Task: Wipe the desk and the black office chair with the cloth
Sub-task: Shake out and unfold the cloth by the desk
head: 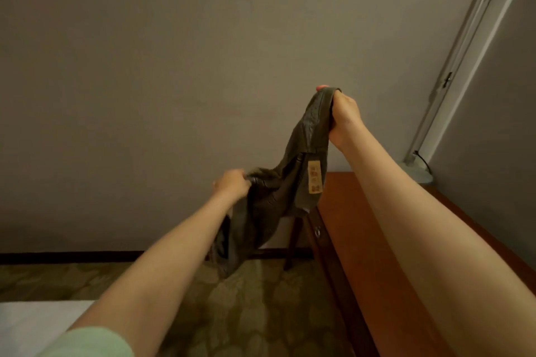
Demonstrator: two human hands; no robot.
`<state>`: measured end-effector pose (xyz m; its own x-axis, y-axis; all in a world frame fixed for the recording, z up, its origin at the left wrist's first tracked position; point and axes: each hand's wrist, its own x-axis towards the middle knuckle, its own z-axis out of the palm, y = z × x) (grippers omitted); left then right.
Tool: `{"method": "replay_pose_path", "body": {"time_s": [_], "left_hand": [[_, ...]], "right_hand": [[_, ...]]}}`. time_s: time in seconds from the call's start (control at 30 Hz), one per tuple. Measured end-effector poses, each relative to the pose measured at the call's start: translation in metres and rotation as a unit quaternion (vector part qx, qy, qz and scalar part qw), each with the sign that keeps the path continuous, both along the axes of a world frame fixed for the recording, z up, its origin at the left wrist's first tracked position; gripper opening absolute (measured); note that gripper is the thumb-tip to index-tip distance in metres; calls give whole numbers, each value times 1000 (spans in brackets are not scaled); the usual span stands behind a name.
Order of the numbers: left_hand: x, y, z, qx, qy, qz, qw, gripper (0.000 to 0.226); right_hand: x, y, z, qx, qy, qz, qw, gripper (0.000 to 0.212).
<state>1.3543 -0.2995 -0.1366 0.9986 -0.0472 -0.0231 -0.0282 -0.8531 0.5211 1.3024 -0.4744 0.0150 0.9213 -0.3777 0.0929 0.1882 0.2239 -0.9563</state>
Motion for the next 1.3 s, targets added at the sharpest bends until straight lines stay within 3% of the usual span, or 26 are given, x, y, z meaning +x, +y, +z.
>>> {"method": "replay_pose_path", "body": {"time_s": [0.17, 0.3, 0.33, 0.4, 0.47, 0.5, 0.57, 0.67, 0.73, 0.8, 0.87, 1.0, 1.07, 1.13, 1.2, 1.3], "left_hand": [[52, -22, 46, -33, -122, 45, 991, 12], [85, -38, 67, -166, -129, 66, 976, 9], [94, -44, 75, -234, -114, 54, 964, 7], [111, -52, 91, -320, -116, 27, 940, 11], [130, -56, 104, -315, -144, -11, 938, 20], [142, -56, 110, -323, -140, -31, 936, 24], [158, -60, 121, -414, -94, -75, 902, 31], [178, -68, 139, -562, -24, -115, 819, 24], [194, -74, 147, -634, 20, -130, 762, 19], [207, -80, 149, -671, 67, -148, 723, 19], [222, -88, 146, -680, 125, -160, 705, 22], [239, -98, 140, -676, 176, -153, 699, 29], [248, -97, 135, -686, 196, -155, 684, 34], [257, -94, 128, -691, 209, -168, 671, 38], [264, -91, 127, -700, 216, -185, 655, 36], [270, -94, 130, -716, 202, -200, 637, 30]], "right_hand": [[23, -27, -19, 5, 24, 27, 999, 27], [38, -41, -40, -58, 78, 208, 973, 25], [41, -47, -49, -106, 92, 281, 950, 25], [52, -57, -66, -213, 115, 437, 866, 24], [69, -63, -85, -291, 150, 550, 769, 33], [81, -66, -94, -303, 172, 559, 752, 39], [98, -73, -112, -267, 213, 497, 798, 49], [122, -83, -136, -106, 222, 297, 923, 43], [144, -80, -146, -28, 224, 157, 961, 39], [160, -65, -149, -89, 265, 116, 953, 32], [178, -43, -148, -105, 304, 139, 937, 22], [200, -19, -152, -150, 414, 247, 863, 62], [209, -21, -165, -41, 385, 264, 883, 74], [214, -26, -176, 126, 313, 208, 918, 76], [217, -30, -183, 239, 241, 130, 932, 66], [219, -32, -182, 330, 166, -12, 929, 38]]}}
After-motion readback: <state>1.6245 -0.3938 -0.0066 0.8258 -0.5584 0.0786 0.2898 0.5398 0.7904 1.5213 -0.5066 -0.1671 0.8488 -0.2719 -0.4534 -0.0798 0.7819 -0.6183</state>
